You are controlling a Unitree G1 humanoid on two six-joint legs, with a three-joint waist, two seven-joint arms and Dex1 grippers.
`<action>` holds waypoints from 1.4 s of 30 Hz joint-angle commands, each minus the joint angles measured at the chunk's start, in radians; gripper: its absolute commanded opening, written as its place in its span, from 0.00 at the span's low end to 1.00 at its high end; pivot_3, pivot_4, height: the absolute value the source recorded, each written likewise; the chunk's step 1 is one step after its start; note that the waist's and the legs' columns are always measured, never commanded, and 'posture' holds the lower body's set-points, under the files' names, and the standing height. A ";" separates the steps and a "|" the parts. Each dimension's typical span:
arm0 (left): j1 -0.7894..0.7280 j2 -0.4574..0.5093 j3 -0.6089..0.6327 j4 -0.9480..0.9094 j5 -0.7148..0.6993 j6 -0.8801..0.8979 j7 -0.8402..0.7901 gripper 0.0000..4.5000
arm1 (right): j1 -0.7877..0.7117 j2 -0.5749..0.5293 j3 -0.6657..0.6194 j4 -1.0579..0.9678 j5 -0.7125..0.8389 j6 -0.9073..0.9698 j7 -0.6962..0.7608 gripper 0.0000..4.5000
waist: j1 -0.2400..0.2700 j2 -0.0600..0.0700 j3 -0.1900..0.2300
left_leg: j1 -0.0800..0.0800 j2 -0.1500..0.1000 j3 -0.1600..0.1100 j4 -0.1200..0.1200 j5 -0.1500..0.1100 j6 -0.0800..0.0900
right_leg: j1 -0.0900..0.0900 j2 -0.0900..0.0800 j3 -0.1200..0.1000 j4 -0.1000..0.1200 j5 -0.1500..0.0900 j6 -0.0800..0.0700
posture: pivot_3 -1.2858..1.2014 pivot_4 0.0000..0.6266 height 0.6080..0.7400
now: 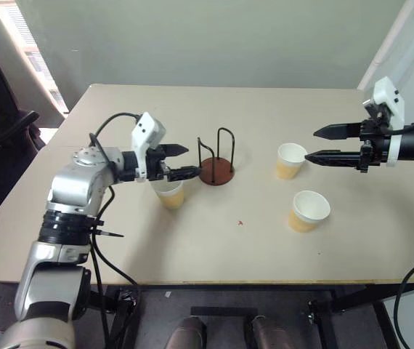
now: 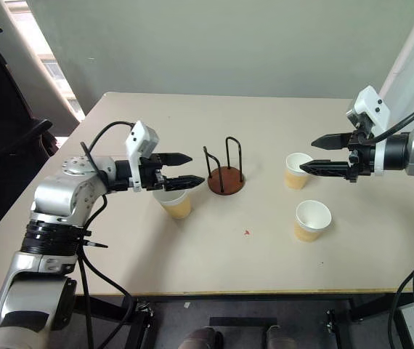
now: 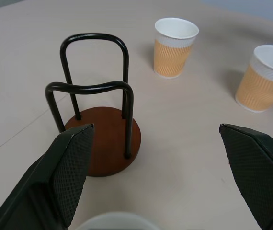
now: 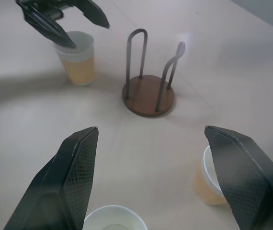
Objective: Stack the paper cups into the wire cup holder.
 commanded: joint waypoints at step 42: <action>-0.242 -0.405 -0.046 0.436 0.185 -0.212 0.212 0.78 | 0.033 -0.031 -0.064 -0.096 0.082 0.032 -0.060 0.82 | 0.014 -0.001 0.000 | -0.001 -0.001 0.002 0.008 0.003 -0.001 | 0.004 0.000 0.002 -0.002 0.001 0.009 | 0.52 0.24 1.00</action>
